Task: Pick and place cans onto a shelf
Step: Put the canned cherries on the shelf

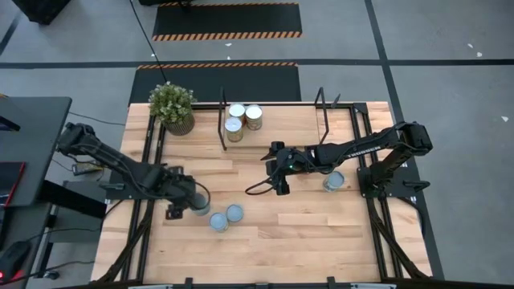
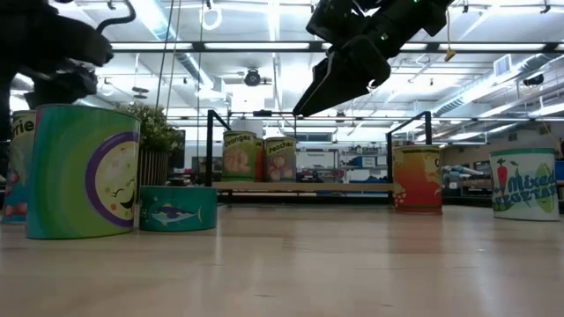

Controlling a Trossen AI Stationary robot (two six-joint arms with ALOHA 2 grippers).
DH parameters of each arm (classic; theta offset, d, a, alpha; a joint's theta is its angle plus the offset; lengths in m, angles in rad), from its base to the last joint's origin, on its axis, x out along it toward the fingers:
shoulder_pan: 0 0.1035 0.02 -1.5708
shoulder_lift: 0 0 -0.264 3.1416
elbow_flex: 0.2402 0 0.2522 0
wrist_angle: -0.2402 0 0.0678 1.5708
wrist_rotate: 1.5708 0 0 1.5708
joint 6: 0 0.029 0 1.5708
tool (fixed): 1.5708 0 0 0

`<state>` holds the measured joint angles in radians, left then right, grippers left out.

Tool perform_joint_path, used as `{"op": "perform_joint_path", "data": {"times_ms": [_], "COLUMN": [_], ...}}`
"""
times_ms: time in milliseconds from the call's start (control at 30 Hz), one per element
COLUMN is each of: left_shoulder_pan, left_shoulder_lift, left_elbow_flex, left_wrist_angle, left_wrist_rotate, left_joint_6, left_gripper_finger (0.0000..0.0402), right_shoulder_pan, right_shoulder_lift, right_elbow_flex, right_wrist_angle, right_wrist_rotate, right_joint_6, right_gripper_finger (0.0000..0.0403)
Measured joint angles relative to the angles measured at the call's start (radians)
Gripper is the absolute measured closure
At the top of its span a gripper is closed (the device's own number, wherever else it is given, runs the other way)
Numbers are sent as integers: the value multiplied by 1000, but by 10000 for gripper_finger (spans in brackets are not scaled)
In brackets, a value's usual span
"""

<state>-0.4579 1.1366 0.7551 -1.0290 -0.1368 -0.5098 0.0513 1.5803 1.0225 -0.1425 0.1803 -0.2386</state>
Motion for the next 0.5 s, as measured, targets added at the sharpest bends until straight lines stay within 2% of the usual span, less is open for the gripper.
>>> {"op": "perform_joint_path", "data": {"times_ms": [100, 300, 500], "left_shoulder_pan": [0, -1, -7], "left_shoulder_lift": [40, 95, 133], "left_elbow_flex": [0, -3, -3], "left_wrist_angle": [71, 114, 227], "left_wrist_rotate": [3, 73, 25], "left_joint_6": [21, 24, 122], "left_gripper_finger": [79, 30, 18], "right_shoulder_pan": [1, 1, 1], "right_shoulder_lift": [0, 0, 0], "right_elbow_flex": [0, 0, 0], "right_wrist_angle": [0, 0, 15], "right_wrist_rotate": [-2, -26, -26], "right_joint_6": [0, 3, 2], "right_gripper_finger": [26, 26, 26]}}
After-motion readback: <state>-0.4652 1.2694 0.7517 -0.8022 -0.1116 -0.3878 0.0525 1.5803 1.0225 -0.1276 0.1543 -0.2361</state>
